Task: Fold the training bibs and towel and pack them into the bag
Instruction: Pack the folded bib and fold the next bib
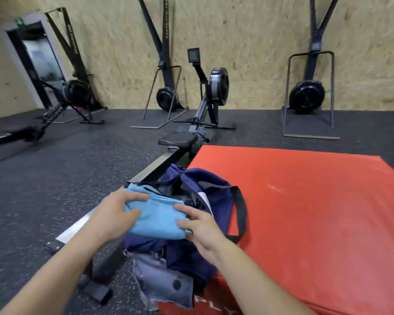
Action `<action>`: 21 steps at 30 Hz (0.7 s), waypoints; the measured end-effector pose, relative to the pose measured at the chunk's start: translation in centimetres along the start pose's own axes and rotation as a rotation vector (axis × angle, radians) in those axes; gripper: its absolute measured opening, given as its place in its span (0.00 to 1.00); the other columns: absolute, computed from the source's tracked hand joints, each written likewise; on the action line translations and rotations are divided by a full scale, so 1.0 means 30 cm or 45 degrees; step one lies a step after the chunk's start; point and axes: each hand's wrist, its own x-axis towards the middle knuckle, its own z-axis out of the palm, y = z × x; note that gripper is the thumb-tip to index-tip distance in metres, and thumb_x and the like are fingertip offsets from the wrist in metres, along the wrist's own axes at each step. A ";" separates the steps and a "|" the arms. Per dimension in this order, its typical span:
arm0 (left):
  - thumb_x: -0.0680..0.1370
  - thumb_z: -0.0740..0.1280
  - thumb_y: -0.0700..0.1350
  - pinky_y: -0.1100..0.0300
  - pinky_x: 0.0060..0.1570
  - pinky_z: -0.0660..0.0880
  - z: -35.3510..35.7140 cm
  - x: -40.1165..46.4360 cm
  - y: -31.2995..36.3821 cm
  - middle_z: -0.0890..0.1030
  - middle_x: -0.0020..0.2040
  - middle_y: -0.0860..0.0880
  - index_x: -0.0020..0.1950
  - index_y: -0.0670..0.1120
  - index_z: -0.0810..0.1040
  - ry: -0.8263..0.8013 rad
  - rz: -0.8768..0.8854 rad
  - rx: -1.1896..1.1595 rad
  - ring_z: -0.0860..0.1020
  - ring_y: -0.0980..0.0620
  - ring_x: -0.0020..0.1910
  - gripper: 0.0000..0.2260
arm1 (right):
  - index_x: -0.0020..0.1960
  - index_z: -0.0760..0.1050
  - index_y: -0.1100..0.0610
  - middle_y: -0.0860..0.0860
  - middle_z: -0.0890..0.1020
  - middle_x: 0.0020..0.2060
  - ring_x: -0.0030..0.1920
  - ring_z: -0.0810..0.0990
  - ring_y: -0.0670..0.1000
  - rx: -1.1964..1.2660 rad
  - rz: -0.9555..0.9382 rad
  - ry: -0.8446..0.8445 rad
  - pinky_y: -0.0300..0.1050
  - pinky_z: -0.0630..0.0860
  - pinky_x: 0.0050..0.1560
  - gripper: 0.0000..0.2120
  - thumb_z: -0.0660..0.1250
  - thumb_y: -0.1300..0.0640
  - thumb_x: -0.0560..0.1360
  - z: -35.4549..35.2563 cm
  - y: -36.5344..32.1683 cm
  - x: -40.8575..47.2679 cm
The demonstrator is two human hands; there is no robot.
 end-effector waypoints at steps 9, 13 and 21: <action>0.76 0.60 0.33 0.65 0.29 0.64 0.153 0.366 -0.099 0.82 0.48 0.43 0.62 0.48 0.82 -0.120 -0.212 -0.142 0.71 0.49 0.35 0.20 | 0.62 0.79 0.55 0.56 0.82 0.57 0.50 0.82 0.54 -0.012 0.057 0.237 0.44 0.79 0.50 0.22 0.59 0.74 0.76 -0.010 -0.023 0.337; 0.77 0.57 0.31 0.69 0.28 0.64 0.291 0.462 -0.101 0.79 0.47 0.47 0.65 0.47 0.81 -0.203 -0.216 -0.342 0.69 0.54 0.32 0.22 | 0.47 0.83 0.48 0.49 0.85 0.44 0.41 0.82 0.46 -0.173 -0.133 0.532 0.35 0.77 0.38 0.21 0.60 0.72 0.75 -0.074 -0.029 0.399; 0.75 0.57 0.26 0.76 0.50 0.69 0.475 0.509 -0.263 0.69 0.69 0.52 0.69 0.54 0.76 -0.263 0.036 -0.188 0.70 0.51 0.68 0.31 | 0.65 0.78 0.48 0.44 0.77 0.42 0.39 0.72 0.48 -0.913 -0.227 0.704 0.42 0.70 0.46 0.21 0.67 0.60 0.74 -0.146 0.053 0.436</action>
